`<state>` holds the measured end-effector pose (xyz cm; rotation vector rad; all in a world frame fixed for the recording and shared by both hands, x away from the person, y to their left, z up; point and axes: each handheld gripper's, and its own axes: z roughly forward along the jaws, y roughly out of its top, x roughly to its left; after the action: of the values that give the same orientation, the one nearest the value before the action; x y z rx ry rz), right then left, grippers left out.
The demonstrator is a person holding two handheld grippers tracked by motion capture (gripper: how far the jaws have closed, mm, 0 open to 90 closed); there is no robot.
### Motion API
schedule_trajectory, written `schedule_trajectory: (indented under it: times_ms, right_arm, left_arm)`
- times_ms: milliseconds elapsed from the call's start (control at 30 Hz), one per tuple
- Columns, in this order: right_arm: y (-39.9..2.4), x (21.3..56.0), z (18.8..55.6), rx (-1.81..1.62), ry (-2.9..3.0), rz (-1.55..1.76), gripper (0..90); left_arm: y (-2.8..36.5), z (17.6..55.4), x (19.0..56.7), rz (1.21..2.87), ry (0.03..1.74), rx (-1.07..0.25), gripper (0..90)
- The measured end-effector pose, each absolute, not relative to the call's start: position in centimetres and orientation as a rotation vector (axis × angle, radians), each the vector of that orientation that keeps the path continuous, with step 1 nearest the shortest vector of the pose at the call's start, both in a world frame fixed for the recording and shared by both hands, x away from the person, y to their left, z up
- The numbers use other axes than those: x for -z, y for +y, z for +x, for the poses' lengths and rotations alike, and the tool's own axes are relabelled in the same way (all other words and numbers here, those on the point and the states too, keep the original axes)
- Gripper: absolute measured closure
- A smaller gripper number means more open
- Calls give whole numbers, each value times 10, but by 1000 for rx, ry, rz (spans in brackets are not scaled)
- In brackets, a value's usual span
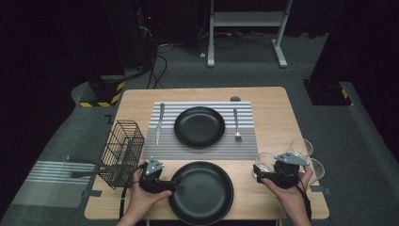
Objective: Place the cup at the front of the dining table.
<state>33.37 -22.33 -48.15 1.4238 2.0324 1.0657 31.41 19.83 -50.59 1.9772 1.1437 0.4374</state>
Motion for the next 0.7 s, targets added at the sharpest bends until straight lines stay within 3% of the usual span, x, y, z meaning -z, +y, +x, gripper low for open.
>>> schedule_trajectory:
  times_ms: [167,300,333,367,700]
  right_arm:
    - [-219,488,337,-1021,2050,1443,13]
    - [-218,491,337,-1001,2023,1469,81]
    - [-217,493,336,-987,2004,1477,163]
    - [-217,493,336,-987,2000,1480,178]
    - [-219,487,333,-1014,2012,1498,192]
  left_arm:
    - [198,314,506,1978,1140,-437,86]
    - [197,314,505,1975,1140,-436,86]
    - [198,314,505,1973,1139,-435,86]
    - [198,313,505,1972,1141,-434,86]
    - [196,314,499,1948,1103,-396,82]
